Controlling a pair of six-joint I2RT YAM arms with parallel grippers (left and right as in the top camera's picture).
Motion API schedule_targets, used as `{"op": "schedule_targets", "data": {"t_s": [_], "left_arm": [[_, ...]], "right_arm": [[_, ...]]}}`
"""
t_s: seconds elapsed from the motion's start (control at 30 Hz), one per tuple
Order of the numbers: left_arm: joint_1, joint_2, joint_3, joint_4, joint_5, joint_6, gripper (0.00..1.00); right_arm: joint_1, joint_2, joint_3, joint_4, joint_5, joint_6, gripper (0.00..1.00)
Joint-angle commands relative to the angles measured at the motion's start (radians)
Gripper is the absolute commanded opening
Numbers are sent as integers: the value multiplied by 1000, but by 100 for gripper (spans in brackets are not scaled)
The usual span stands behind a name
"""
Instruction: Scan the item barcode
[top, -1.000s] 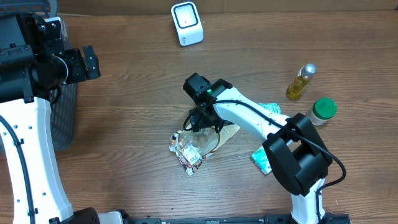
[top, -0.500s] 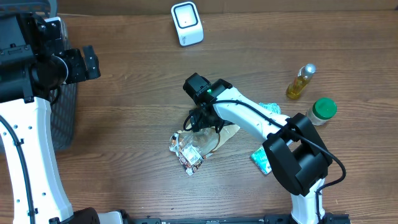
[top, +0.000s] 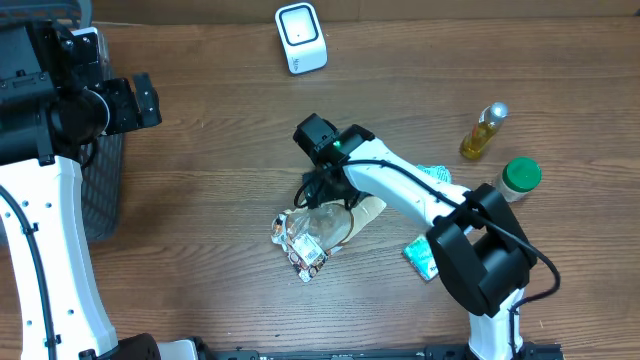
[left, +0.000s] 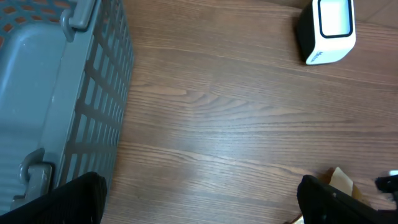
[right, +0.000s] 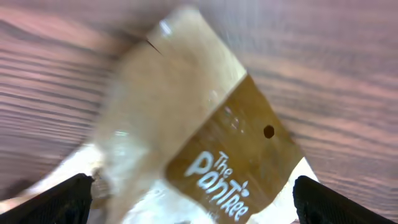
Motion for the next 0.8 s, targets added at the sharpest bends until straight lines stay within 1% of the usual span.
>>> {"op": "schedule_targets", "data": {"t_s": [0.0, 0.13, 0.37, 0.43, 0.6, 0.77], "left_arm": [[-6, 1, 11, 3, -2, -6, 100], [-6, 0, 11, 3, -2, -6, 100], [-6, 1, 11, 3, -2, -6, 100], [-6, 1, 11, 3, -2, -6, 100], [-6, 1, 11, 3, 3, -11, 100], [-6, 1, 11, 3, 120, -89, 99]], "right_arm": [[-6, -126, 92, 14, 11, -26, 100], [-48, -154, 116, 16, -2, -13, 100], [-182, -153, 113, 12, -119, -20, 100], [-210, -151, 113, 11, -135, -49, 100], [-280, -148, 98, 3, -258, -130, 100], [-303, -148, 63, 5, -287, -208, 100]]}}
